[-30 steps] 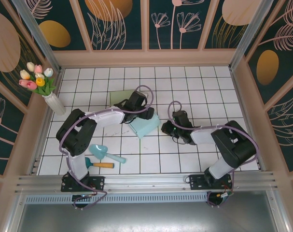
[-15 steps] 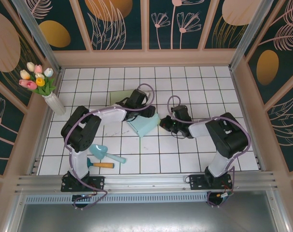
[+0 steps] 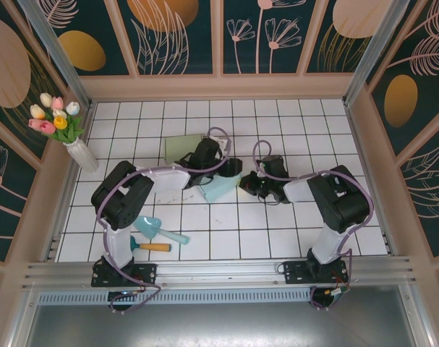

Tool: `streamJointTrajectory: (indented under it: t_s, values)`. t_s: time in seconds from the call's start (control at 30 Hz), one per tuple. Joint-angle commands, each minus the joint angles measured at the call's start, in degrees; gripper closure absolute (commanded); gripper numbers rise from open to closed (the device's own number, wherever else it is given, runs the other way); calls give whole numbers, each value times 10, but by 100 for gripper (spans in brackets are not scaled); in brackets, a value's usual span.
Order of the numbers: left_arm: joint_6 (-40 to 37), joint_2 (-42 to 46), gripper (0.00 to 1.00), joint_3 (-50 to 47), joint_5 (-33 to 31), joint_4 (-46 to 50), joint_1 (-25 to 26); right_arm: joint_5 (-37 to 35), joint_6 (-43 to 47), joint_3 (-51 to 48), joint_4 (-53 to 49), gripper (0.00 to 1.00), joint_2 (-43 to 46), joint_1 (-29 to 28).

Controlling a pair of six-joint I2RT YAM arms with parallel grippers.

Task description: Fold the paper box

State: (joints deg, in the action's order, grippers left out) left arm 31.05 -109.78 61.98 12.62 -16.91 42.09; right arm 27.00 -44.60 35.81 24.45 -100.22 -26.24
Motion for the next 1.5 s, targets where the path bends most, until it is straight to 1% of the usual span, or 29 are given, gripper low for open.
streamJointTrajectory:
  t_s: [0.0, 0.07, 0.1, 0.13, 0.23, 0.37, 0.47, 0.5, 0.57, 0.63, 0.7, 0.8, 0.87, 1.0, 1.17, 1.37, 1.47]
  values:
    - [59, 30, 32, -22, 20, 50, 41, -59, 28, 1, -6, 100, -13, -1]
    - [55, 52, 30, -22, -69, 97, 39, -70, 29, -9, -20, 100, 13, -2]
    - [56, 66, 29, -29, -103, 108, 37, -81, 31, -14, -30, 100, 32, -2]
    - [62, 82, 29, -41, -121, 107, 32, -91, 35, -20, -43, 100, 49, -2]
    - [79, 145, 28, -78, -142, 94, 21, -122, 50, -34, -85, 100, 99, -2]
    - [60, 211, 25, -84, -197, 133, 14, -131, 45, -70, -101, 100, 163, -7]
    - [37, 244, 23, -101, -230, 163, -5, -149, 19, -103, -96, 100, 214, -40]
    - [27, 252, 21, -114, -233, 164, -15, -167, 2, -115, -94, 100, 232, -65]
    - [12, 256, 17, -140, -224, 155, -39, -203, -38, -127, -86, 100, 254, -110]
    - [-7, 244, 15, -160, -206, 134, -62, -239, -92, -135, -65, 100, 265, -157]
    - [-16, 219, 15, -173, -178, 106, -79, -256, -141, -144, -22, 100, 263, -196]
    - [-8, 203, 15, -194, -149, 60, -93, -260, -188, -143, 26, 100, 238, -232]
    - [-1, 196, 15, -203, -130, 39, -99, -252, -194, -127, 38, 100, 209, -243]
    - [4, 175, 15, -199, -116, 37, -101, -203, -191, -79, 67, 100, 125, -251]
    - [12, 156, 16, -202, -97, 25, -101, -181, -197, -46, 106, 100, 48, -257]
    - [34, 121, 19, -211, -55, -4, -101, -172, -187, -16, 95, 100, 9, -260]
    - [51, 120, 19, -226, -50, -28, -101, -164, -187, -9, 94, 100, -1, -260]
